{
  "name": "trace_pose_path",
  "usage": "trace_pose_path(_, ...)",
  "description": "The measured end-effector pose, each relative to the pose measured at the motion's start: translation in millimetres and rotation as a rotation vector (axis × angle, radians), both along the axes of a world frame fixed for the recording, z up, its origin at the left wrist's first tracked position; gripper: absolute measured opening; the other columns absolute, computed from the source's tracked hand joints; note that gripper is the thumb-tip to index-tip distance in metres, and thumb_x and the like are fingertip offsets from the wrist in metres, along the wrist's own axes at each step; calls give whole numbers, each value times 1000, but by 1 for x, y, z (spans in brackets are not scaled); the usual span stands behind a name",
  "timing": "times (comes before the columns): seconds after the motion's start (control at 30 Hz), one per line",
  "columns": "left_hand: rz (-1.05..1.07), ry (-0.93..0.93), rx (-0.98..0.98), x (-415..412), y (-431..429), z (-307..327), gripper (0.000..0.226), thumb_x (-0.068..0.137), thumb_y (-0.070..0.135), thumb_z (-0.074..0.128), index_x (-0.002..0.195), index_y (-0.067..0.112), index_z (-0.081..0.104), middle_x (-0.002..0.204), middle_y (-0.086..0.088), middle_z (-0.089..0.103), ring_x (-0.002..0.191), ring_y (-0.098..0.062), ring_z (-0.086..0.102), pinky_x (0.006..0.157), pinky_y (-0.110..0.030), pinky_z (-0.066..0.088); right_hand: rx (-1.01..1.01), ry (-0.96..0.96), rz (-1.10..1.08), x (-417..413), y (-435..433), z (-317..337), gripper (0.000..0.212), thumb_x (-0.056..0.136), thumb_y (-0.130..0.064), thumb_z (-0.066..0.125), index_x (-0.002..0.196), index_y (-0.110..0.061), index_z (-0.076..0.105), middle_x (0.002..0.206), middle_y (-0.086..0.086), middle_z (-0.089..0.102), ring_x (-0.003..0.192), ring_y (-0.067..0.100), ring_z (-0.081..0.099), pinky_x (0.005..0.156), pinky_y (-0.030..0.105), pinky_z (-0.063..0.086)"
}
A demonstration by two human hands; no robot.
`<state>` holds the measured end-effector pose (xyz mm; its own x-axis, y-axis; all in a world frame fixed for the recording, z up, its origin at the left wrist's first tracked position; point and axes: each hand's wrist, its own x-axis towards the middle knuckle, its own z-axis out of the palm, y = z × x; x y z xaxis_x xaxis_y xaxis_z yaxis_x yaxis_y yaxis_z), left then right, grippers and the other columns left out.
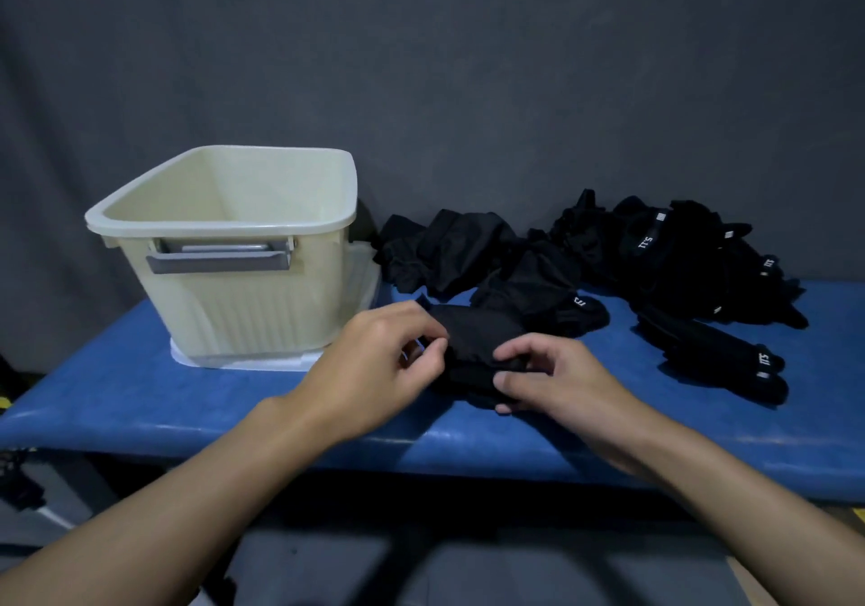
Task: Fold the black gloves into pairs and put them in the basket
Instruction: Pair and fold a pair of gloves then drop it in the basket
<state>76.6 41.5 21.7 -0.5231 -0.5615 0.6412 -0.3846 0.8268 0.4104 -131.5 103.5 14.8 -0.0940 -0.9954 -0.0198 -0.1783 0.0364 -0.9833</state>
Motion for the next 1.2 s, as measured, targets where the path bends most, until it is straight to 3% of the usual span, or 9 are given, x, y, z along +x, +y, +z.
trace_pose_path(0.23, 133, 41, 19, 4, 9, 0, 18, 87, 35, 59, 86, 23, 72, 74, 13, 59, 62, -7, 53, 59, -24, 44, -42, 235, -2, -9, 17, 10, 5, 89, -23, 70, 87, -21, 65, 63, 4, 55, 50, 19, 51, 54, 28, 44)
trace_pose_path(0.4, 246, -49, 78, 0, 7, 1, 39, 81, 60, 51, 98, 31, 71, 95, 14, 43, 82, -8, 53, 68, -31, 49, -115, 267, -49, -11, 16, 16, 22, 88, -20, 70, 106, -31, 62, 75, 2, 59, 61, 6, 53, 55, 17, 43)
trace_pose_path(0.5, 179, -210, 184, -3, 5, -6, 58, 80, 69, 45, 119, 32, 67, 111, 12, 51, 102, -10, 56, 90, -36, 50, -113, 242, -36, -10, 10, 10, 34, 88, -22, 70, 117, -38, 60, 88, 12, 65, 77, 19, 60, 70, 21, 50)
trace_pose_path(0.6, 131, -305, 242, -6, 4, -14, 64, 82, 69, 48, 137, 37, 53, 124, 12, 56, 110, -10, 58, 97, -33, 48, -149, 285, -64, -6, 5, 5, 36, 88, -20, 71, 120, -35, 63, 96, -6, 68, 89, 10, 65, 79, 18, 51)
trace_pose_path(0.73, 79, -245, 240, -10, -2, -18, 60, 88, 53, 63, 142, 30, 51, 132, 13, 51, 116, -6, 55, 100, -23, 44, -147, 200, -27, -2, -1, -1, 54, 87, -2, 70, 135, -22, 55, 76, -17, 68, 70, -8, 64, 66, 11, 48)
trace_pose_path(0.87, 88, -305, 266, -12, -2, -20, 67, 87, 57, 63, 147, 33, 44, 151, 11, 33, 133, -5, 41, 107, -17, 33, -114, 313, 12, -3, -9, 1, 61, 89, -12, 69, 143, -28, 46, 121, -6, 65, 100, -2, 63, 87, 18, 51)
trace_pose_path(1.0, 170, -488, 155, -12, -1, -19, 82, 77, 78, 38, 148, 37, 40, 157, 7, 31, 143, -11, 30, 116, -37, 30, -228, 743, -104, -7, -3, 3, 47, 87, -39, 66, 132, -37, 54, 114, -12, 47, 105, 6, 49, 91, 19, 41)
trace_pose_path(1.1, 206, -632, 106, -10, -1, -15, 88, 75, 82, 21, 152, 40, 31, 160, 10, 25, 149, -11, 17, 117, -40, 21, -400, 802, -3, -12, 2, -2, 52, 80, -57, 59, 129, -40, 57, 130, -20, 41, 127, 6, 33, 108, 31, 31)
trace_pose_path(1.2, 209, -749, 136, -9, -2, -16, 90, 74, 85, 12, 154, 44, 20, 165, 10, 16, 152, -14, 8, 120, -43, 14, -268, 827, 146, -20, -1, -13, 69, 77, -69, 48, 140, -41, 45, 144, -25, 38, 142, 0, 20, 118, 43, 21)
